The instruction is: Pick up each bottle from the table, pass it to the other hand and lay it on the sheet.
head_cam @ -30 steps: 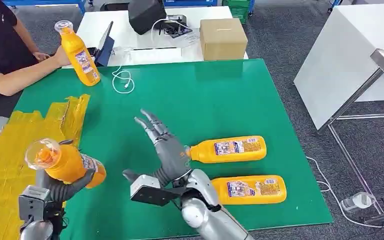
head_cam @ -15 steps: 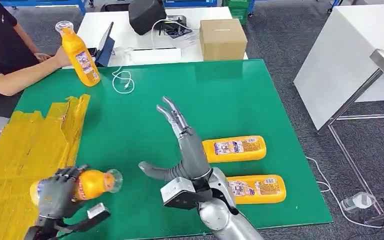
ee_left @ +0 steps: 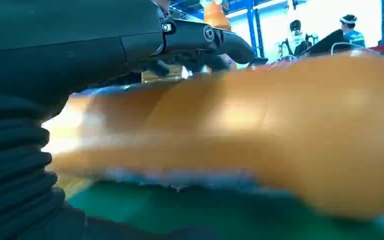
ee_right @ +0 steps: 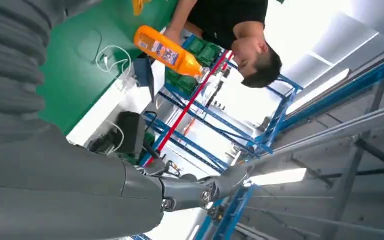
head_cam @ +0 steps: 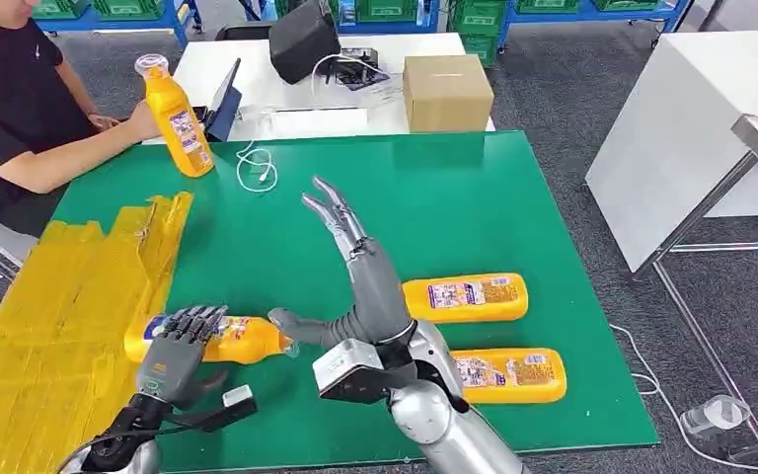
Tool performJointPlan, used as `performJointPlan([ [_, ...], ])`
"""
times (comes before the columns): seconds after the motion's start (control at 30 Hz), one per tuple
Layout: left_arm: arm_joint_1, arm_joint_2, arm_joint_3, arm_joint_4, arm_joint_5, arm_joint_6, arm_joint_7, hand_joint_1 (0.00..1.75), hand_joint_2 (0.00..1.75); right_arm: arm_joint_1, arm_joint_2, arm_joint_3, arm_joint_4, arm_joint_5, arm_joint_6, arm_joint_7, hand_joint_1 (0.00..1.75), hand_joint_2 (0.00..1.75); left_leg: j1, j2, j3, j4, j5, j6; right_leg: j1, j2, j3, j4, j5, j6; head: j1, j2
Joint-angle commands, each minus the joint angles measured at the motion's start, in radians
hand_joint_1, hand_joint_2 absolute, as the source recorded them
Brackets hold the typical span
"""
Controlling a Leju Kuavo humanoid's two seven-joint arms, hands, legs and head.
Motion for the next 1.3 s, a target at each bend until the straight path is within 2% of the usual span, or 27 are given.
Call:
performJointPlan([
  [0.03, 0.086, 0.053, -0.055, 0.076, 0.017, -0.047, 0.005, 0.0, 0.0, -0.016, -0.044, 0.012, 0.019, 0.008, 0.003, 0.008, 0.0, 1.75, 0.0, 0.005, -0.008, 0.001, 0.003, 0.001, 0.0, 0.005, -0.01, 0.003, 0.004, 0.0, 0.0, 0.0],
  [0.07, 0.09, 0.055, -0.043, 0.058, 0.024, -0.056, 0.003, 0.0, 0.0, -0.015, -0.045, 0.011, 0.021, 0.011, 0.005, 0.01, 0.0, 1.75, 0.0, 0.004, -0.006, 0.001, 0.003, 0.001, 0.0, 0.004, -0.007, 0.002, 0.003, 0.0, 0.0, 0.0],
  [0.1, 0.09, 0.061, -0.038, 0.048, 0.025, -0.058, 0.002, 0.0, 0.0, -0.014, -0.046, 0.009, 0.023, 0.011, 0.005, 0.01, 0.0, 1.75, 0.002, 0.011, -0.016, 0.0, 0.005, 0.001, 0.002, 0.011, -0.018, -0.001, 0.009, -0.002, 0.0, 0.0],
  [0.13, 0.097, 0.068, -0.023, 0.024, 0.031, -0.067, 0.001, 0.0, 0.0, -0.014, -0.045, 0.008, 0.027, 0.013, 0.009, 0.011, 0.0, 1.75, 0.0, 0.005, -0.006, 0.001, 0.002, 0.001, 0.0, 0.005, 0.001, 0.001, 0.004, 0.0, 0.0, 0.0],
  [0.17, 0.101, 0.071, -0.009, 0.011, 0.034, -0.074, 0.002, 0.0, 0.0, -0.011, -0.044, 0.006, 0.029, 0.013, 0.009, 0.011, 0.0, 1.75, 0.0, 0.005, -0.006, 0.001, 0.002, 0.001, 0.0, 0.005, 0.003, 0.001, 0.004, 0.0, 0.0, 0.0],
  [0.27, 0.115, 0.083, 0.035, -0.028, 0.04, -0.086, 0.002, 0.0, 0.0, -0.002, -0.048, 0.005, 0.027, 0.016, 0.008, 0.01, 0.0, 1.75, 0.0, 0.006, -0.006, 0.001, 0.002, 0.001, -0.001, 0.006, 0.002, 0.0, 0.004, 0.0, 0.0, 0.0],
  [0.3, 0.115, 0.087, 0.043, -0.035, 0.043, -0.09, 0.001, 0.0, 0.0, 0.002, -0.05, 0.005, 0.026, 0.016, 0.007, 0.01, 0.0, 1.75, 0.0, 0.01, -0.009, 0.0, 0.003, 0.001, 0.0, 0.009, -0.003, -0.001, 0.006, -0.001, 0.0, 0.0],
  [0.37, 0.143, 0.065, 0.106, -0.1, 0.091, -0.054, -0.032, 0.0, 0.0, 0.017, -0.059, 0.004, 0.012, 0.031, -0.001, 0.005, 0.0, 1.75, -0.001, 0.006, -0.008, 0.001, 0.002, 0.001, -0.001, 0.005, -0.001, 0.0, 0.004, 0.0, 0.0, 0.0],
  [0.4, 0.15, 0.061, 0.117, -0.122, 0.098, -0.053, -0.039, 0.0, 0.0, 0.02, -0.062, 0.004, 0.008, 0.037, -0.004, 0.003, 0.0, 1.75, 0.001, 0.01, -0.012, 0.001, 0.003, 0.001, 0.001, 0.009, -0.006, -0.001, 0.007, -0.001, 0.0, 0.0],
  [0.47, 0.197, -0.013, 0.243, -0.262, 0.216, 0.073, -0.132, 0.0, 0.0, 0.044, -0.085, 0.003, -0.016, 0.082, -0.028, 0.006, 0.0, 1.75, 0.0, 0.009, -0.011, 0.002, 0.002, 0.001, 0.0, 0.007, -0.005, 0.001, 0.005, 0.0, 0.0, 0.0],
  [0.53, 0.219, -0.056, 0.313, -0.358, 0.253, 0.09, -0.161, 0.0, 0.0, 0.064, -0.107, 0.0, -0.037, 0.116, -0.05, 0.002, 0.0, 1.75, 0.001, 0.01, -0.012, 0.002, 0.002, 0.002, 0.001, 0.009, -0.007, 0.0, 0.005, 0.0, 0.0, 0.0],
  [0.57, 0.222, -0.073, 0.353, -0.4, 0.283, 0.092, -0.182, 0.0, 0.0, 0.09, -0.128, -0.005, -0.064, 0.128, -0.067, -0.019, 0.0, 1.75, 0.002, 0.015, -0.014, 0.001, 0.002, 0.002, 0.003, 0.013, -0.01, -0.001, 0.006, 0.0, 0.0, 0.0],
  [0.7, 0.221, -0.121, 0.445, -0.473, 0.432, 0.117, -0.269, 0.0, 0.0, 0.149, -0.187, -0.033, -0.132, 0.107, -0.055, -0.05, 0.0, 1.75, 0.003, 0.011, -0.023, 0.004, 0.003, 0.002, 0.003, 0.009, -0.019, -0.001, 0.007, 0.0, 0.001, 0.0],
  [0.73, 0.218, -0.153, 0.479, -0.503, 0.552, 0.091, -0.316, 0.0, 0.0, 0.176, -0.214, -0.047, -0.16, 0.127, -0.053, -0.056, 0.0, 1.75, 0.003, 0.012, -0.024, 0.004, 0.002, 0.002, 0.003, 0.01, -0.02, -0.001, 0.007, 0.0, 0.001, 0.0],
  [0.83, 0.219, -0.164, 0.493, -0.512, 0.554, 0.083, -0.327, 0.0, 0.0, 0.192, -0.225, -0.058, -0.176, 0.131, -0.05, -0.061, 0.0, 1.75, 0.002, 0.012, -0.025, 0.003, 0.002, 0.002, 0.002, 0.01, -0.02, -0.001, 0.007, 0.0, 0.0, 0.0],
  [0.9, 0.22, -0.2, 0.53, -0.557, 0.885, -0.162, -0.382, 0.0, 0.0, 0.231, -0.286, -0.064, -0.206, 0.177, 0.034, -0.013, 0.0, 1.75, 0.001, 0.013, -0.027, 0.003, 0.002, 0.002, 0.001, 0.011, -0.021, -0.001, 0.007, 0.0, 0.001, 0.0],
  [0.93, 0.219, -0.212, 0.547, -0.563, 0.965, -0.232, -0.382, 0.0, 0.0, 0.257, -0.296, -0.08, -0.215, 0.19, 0.029, -0.013, 0.0, 1.75, 0.002, 0.013, -0.027, 0.004, 0.002, 0.002, 0.002, 0.011, -0.022, -0.001, 0.007, 0.0, 0.0, 0.0],
  [1.0, 0.226, -0.248, 0.574, -0.606, 1.221, -0.489, -0.382, 0.0, 0.0, 0.318, -0.332, -0.103, -0.247, 0.225, 0.027, -0.019, 0.0, 1.75, 0.001, 0.011, -0.029, 0.003, 0.002, 0.002, 0.001, 0.009, -0.023, -0.002, 0.007, 0.0, 0.0, 0.0],
  [1.03, 0.232, -0.257, 0.582, -0.614, 1.221, -0.502, -0.382, 0.0, 0.0, 0.337, -0.343, -0.109, -0.26, 0.228, 0.024, -0.022, 0.0, 1.75, 0.002, 0.011, -0.029, 0.003, 0.002, 0.002, 0.002, 0.009, -0.023, -0.003, 0.007, 0.0, 0.0, 0.0],
  [1.1, 0.239, -0.307, 0.617, -0.618, 1.394, -0.738, -0.346, 0.0, 0.0, 0.409, -0.383, -0.127, -0.305, 0.285, 0.032, -0.006, 0.0, 1.75, 0.0, 0.012, -0.03, 0.003, 0.002, 0.002, 0.001, 0.01, -0.025, -0.001, 0.007, 0.0, 0.0, 0.0],
  [1.17, 0.252, -0.339, 0.622, -0.643, 1.407, -0.787, -0.347, 0.0, 0.0, 0.457, -0.412, -0.136, -0.331, 0.303, 0.024, -0.002, 0.0, 1.75, 0.001, 0.011, -0.03, 0.003, 0.001, 0.003, 0.001, 0.009, -0.024, -0.002, 0.007, 0.0, 0.0, 0.0],
  [1.3, 0.295, -0.385, 0.577, -0.708, 1.459, -0.915, -0.33, 0.0, 0.0, 0.546, -0.533, -0.102, -0.393, 0.387, -0.008, 0.117, 0.0, 1.75, 0.0, 0.012, -0.032, 0.004, 0.001, 0.003, 0.0, 0.01, -0.026, -0.001, 0.007, 0.001, 0.0, 0.0],
])
